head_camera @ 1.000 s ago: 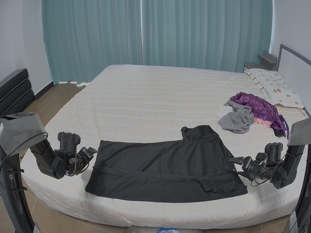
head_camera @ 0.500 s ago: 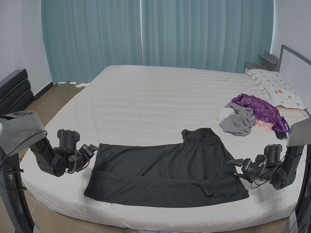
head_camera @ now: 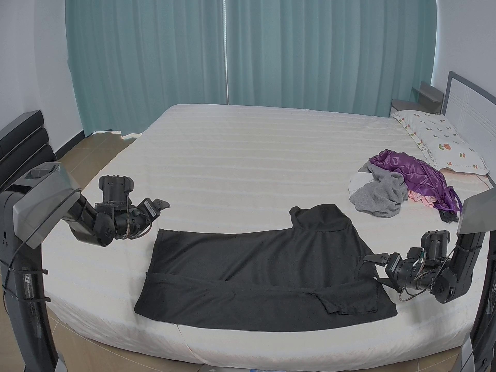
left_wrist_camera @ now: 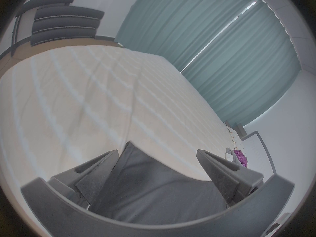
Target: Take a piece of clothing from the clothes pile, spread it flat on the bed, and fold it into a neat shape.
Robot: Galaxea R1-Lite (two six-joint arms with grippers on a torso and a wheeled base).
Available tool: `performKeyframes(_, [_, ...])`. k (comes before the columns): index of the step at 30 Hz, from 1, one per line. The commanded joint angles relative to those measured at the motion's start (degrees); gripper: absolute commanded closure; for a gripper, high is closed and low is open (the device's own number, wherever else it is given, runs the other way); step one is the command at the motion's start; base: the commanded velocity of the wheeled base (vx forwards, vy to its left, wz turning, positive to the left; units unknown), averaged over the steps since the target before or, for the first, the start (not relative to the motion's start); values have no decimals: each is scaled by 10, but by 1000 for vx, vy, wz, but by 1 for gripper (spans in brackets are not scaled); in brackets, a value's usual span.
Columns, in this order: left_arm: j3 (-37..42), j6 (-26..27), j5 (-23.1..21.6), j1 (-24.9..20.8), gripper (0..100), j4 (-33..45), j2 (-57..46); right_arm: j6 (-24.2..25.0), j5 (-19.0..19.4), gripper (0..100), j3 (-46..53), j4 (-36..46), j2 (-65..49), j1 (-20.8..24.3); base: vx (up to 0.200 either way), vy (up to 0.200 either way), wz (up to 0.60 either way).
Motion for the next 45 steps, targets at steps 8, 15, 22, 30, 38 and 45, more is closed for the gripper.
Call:
performKeyframes(8, [-193, 38, -12, 17, 0, 86, 143, 2, 9, 0, 15, -24, 3, 0, 0, 0, 0])
performKeyframes(15, [-201, 37, -13, 21, 0, 90, 158, 1, 11, 0, 15, -24, 3, 0, 0, 0, 0])
performKeyframes(22, [-212, 37, -13, 17, 0, 90, 165, 1, 12, 0, 15, -24, 3, 0, 0, 0, 0])
performKeyframes(30, [-231, 35, -13, 17, 0, 95, 182, 1, 12, 0, 15, -24, 3, 0, 0, 0, 0])
performKeyframes(38, [-196, 37, -12, 9, 0, 87, 163, 1, 12, 0, 15, -24, 3, 0, 0, 0, 0])
performKeyframes(45, [-185, 35, -4, 9, 0, 57, 151, 1, 12, 0, 15, -24, 3, 0, 0, 0, 0])
